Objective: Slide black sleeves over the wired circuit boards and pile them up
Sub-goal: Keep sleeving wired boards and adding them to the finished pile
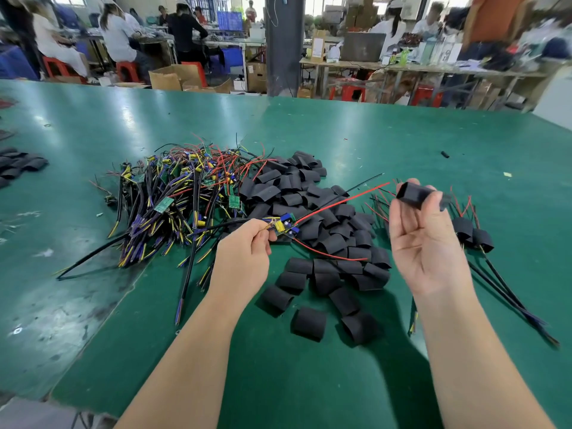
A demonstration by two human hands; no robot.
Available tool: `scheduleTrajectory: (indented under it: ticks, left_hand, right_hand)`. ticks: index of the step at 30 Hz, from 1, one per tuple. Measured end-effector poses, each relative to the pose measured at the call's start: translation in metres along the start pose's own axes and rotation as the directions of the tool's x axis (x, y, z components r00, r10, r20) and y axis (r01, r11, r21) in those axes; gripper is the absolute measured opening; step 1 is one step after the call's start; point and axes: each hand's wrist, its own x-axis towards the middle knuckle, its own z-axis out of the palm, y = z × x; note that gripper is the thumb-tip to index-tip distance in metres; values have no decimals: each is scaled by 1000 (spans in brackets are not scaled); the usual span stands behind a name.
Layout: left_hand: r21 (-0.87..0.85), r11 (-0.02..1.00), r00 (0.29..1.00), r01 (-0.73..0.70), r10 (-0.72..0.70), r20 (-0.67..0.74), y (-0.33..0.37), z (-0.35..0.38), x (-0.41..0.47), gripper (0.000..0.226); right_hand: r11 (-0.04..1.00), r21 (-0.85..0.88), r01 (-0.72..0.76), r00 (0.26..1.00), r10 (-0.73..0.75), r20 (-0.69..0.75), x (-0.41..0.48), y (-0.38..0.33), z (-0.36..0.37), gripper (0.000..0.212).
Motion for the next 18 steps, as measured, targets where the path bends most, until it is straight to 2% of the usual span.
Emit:
scheduleTrajectory:
  ticks: [7, 12, 18]
  left_hand:
    - [46, 998, 999, -30, 29, 18, 2, 2, -3, 25]
    - [47, 998, 999, -46, 45, 16, 4, 2, -4, 26]
    - [20, 996, 996, -82, 82, 29, 5, 0, -4, 26]
  right_hand:
    - [1000, 7, -9, 1000, 9, 21, -4, 10, 6, 13]
    - [1000, 25, -1, 1000, 1, 2, -2, 7, 2, 29]
    - [997, 63, -44, 991, 52, -126, 1, 5, -1, 27]
